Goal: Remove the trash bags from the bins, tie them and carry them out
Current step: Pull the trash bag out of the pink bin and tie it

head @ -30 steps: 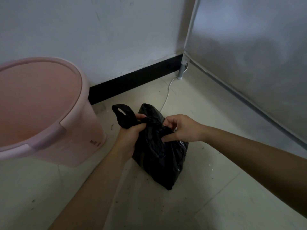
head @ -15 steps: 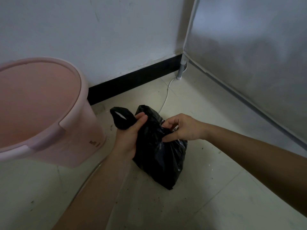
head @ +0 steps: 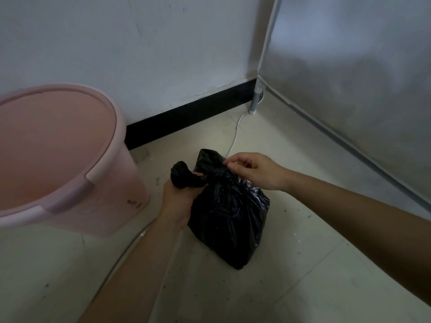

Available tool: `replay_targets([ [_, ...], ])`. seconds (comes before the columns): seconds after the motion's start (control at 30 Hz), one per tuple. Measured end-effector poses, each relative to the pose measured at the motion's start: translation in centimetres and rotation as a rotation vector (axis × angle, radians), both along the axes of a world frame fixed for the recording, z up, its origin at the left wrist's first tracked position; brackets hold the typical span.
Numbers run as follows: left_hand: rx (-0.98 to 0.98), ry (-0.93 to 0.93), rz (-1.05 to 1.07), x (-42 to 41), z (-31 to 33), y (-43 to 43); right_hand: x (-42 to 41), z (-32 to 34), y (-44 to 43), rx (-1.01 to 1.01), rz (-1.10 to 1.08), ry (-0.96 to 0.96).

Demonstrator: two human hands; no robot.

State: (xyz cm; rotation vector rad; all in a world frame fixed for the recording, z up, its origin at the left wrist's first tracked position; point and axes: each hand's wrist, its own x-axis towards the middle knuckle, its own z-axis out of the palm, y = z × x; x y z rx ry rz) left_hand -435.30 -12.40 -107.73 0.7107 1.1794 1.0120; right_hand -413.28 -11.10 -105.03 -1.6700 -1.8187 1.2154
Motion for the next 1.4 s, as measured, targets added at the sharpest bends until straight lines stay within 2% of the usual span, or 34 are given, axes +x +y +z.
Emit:
replay_targets([
  [0.17,0.014,-0.013,-0.009,-0.1,0.1,-0.2,-1.2,1.2,0.2,-0.181,0.141,0.07],
  [0.37,0.03,0.032,-0.019,0.0,0.3,-0.5,-1.1,1.7,0.5,-0.035,0.24,-0.016],
  [0.47,0.01,0.042,0.007,0.4,0.6,-0.6,-1.1,1.9,0.9,0.087,0.272,-0.195],
  [0.63,-0.076,-0.128,0.023,0.6,1.7,0.1,-1.1,1.3,0.8,0.688,0.4,-0.636],
  [0.73,-0.118,-0.029,0.062,0.2,1.7,0.1,0.8,0.5,0.9,0.769,0.379,-0.848],
  [0.83,-0.091,0.105,0.078,0.2,1.1,-0.2,2.1,-1.0,0.5,0.697,0.375,-0.947],
  [0.9,-0.135,0.157,0.096,0.5,0.4,-0.5,2.2,-1.9,0.0,0.555,0.348,-0.88],
  [1.03,-0.199,0.245,0.132,0.2,-1.7,-1.1,1.7,-4.3,-1.0,0.114,0.144,-0.539],
  [1.13,-0.314,0.236,0.216,0.0,-3.5,-1.7,0.5,-6.3,-2.5,-0.068,0.101,-0.414],
  [1.27,-0.47,0.184,0.157,0.2,-4.6,-3.3,-0.3,-7.3,-4.4,-0.105,0.011,-0.422],
  [1.4,-0.444,0.253,0.055,-0.7,-4.8,-5.7,-1.3,-6.9,-6.5,0.026,-0.122,-0.37],
])
